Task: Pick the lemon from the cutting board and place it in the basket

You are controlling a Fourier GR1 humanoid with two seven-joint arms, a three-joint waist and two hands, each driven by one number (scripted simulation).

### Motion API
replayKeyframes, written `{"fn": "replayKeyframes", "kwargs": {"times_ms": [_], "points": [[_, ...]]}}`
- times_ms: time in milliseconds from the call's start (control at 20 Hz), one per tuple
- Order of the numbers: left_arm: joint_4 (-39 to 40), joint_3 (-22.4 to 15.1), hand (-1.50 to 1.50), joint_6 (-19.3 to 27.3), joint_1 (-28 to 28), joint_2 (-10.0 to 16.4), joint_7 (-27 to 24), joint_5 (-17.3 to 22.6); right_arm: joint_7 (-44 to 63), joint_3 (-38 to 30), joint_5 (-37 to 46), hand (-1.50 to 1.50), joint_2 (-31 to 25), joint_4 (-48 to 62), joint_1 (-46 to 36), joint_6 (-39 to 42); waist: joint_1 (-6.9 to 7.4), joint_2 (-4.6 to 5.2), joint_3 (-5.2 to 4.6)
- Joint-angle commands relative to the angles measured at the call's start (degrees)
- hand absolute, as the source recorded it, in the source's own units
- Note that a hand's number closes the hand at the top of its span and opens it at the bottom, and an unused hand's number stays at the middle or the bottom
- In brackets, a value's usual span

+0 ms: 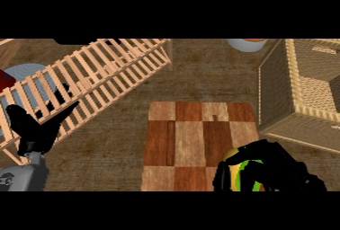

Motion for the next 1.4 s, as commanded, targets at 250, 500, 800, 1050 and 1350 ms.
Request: {"fn": "replayKeyframes", "kwargs": {"times_ms": [250, 500, 800, 1050, 1350], "points": [[0.29, 0.42, 0.00, 0.06, -4.04, 1.71, 3.27, -0.70, 11.01, -24.95, -6.82, 1.50, 0.04, 0.66, -25.87, 17.06, 0.15, -0.08, 0.63], [1.08, 1.25, 0.00, -0.84, -5.78, 1.97, 4.19, -0.02, 1.06, -37.59, -15.20, 1.50, -5.78, 8.37, -24.21, 13.66, -0.16, -0.05, 0.71], [1.99, 0.82, 0.00, 0.27, -2.88, 0.40, -0.23, -2.09, -10.47, -50.05, -24.70, 1.50, -13.01, 18.56, -24.14, 11.88, -0.10, -0.03, 0.71], [-3.02, 0.79, 0.00, -1.25, -0.16, 0.76, 3.10, -0.91, -20.11, -54.60, -28.39, 1.50, -14.71, 28.53, -21.83, 6.94, 0.34, -0.10, 0.72], [0.67, 2.25, 0.00, -2.29, -1.58, 1.85, 0.66, -0.80, -18.69, -57.46, -22.05, 1.50, -11.84, 29.69, -19.37, -4.09, -0.06, -0.08, 0.68]]}}
